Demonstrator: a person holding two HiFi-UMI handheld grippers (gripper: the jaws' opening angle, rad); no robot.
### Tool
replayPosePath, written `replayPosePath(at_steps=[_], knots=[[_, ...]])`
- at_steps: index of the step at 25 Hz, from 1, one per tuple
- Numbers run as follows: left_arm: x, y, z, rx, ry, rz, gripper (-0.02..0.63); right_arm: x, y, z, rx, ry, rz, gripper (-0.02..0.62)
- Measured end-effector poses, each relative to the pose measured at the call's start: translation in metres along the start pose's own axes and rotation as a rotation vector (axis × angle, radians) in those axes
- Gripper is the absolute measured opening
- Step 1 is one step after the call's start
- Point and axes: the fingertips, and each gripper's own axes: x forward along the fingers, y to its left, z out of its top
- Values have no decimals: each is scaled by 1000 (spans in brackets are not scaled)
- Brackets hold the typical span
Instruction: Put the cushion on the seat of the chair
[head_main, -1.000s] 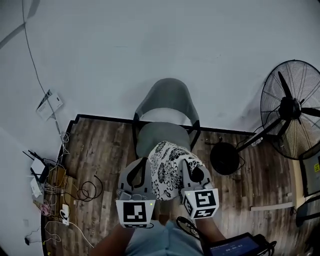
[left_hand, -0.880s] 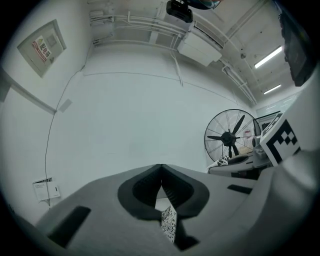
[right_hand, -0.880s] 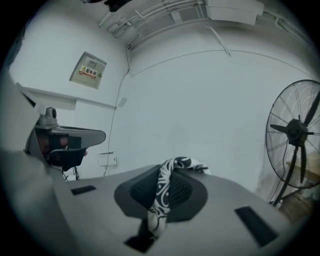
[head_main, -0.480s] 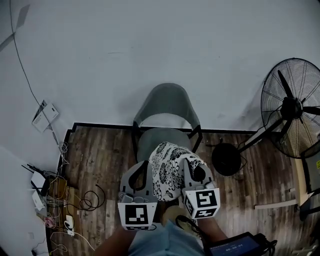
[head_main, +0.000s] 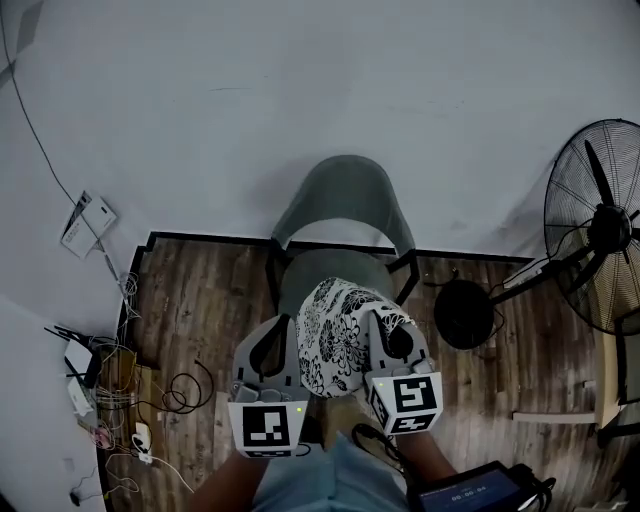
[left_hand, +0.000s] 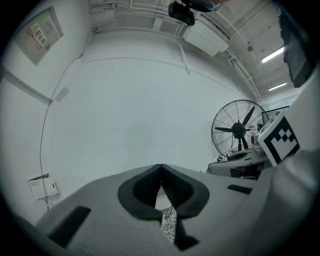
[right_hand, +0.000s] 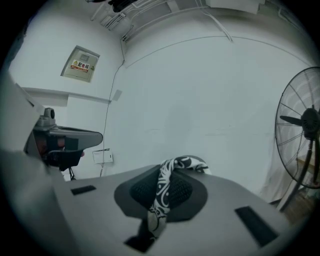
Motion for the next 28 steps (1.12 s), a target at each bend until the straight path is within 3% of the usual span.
replayPosePath(at_steps=[3,13,23,28], knots=[[24,10,-6,-43,43,25,9,32,-6,-5,14,26,27,15],[110,52,-41,-69,161,97,9,140,-29,-27,17,134,119,15],[180,83,-76,-87,242,161,9,236,-25,-60,6,213,242,15],[202,88,-98,-53,281,175,9,274,-17,-113,21,248,306,17]])
